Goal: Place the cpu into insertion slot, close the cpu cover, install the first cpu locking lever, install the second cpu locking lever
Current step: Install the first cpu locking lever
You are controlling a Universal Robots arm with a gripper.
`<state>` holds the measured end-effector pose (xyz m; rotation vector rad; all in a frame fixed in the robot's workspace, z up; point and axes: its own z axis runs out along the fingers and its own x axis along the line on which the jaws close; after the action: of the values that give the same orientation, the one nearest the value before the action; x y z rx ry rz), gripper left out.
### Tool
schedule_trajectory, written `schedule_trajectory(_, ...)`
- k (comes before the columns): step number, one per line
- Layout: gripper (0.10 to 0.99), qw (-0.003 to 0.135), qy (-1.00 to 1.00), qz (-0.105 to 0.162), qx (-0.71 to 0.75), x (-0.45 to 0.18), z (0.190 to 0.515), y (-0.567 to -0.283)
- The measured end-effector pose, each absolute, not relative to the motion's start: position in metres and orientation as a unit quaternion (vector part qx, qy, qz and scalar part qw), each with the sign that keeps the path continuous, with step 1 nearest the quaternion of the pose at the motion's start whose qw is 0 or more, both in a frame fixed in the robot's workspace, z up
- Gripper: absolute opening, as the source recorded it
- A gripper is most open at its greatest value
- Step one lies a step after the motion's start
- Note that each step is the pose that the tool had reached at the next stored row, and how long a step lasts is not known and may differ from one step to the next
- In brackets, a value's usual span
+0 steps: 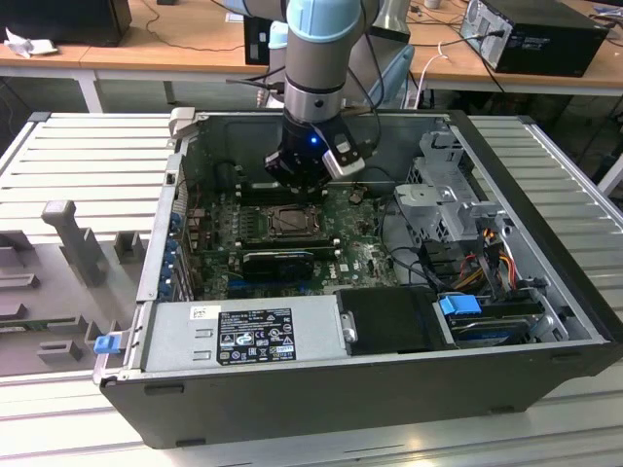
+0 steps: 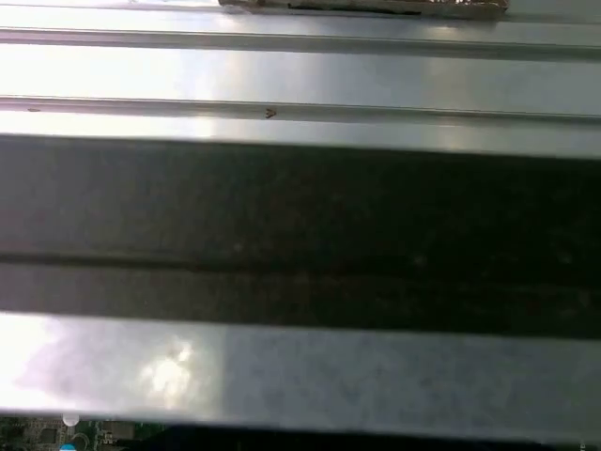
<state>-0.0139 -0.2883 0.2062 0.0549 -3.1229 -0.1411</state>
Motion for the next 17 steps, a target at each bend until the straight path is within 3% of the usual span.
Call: schedule_trajectory(17, 0.106, 0.007, -0.999, -0.044, 0.018, -0.0135, 0.2020, -0.2886)
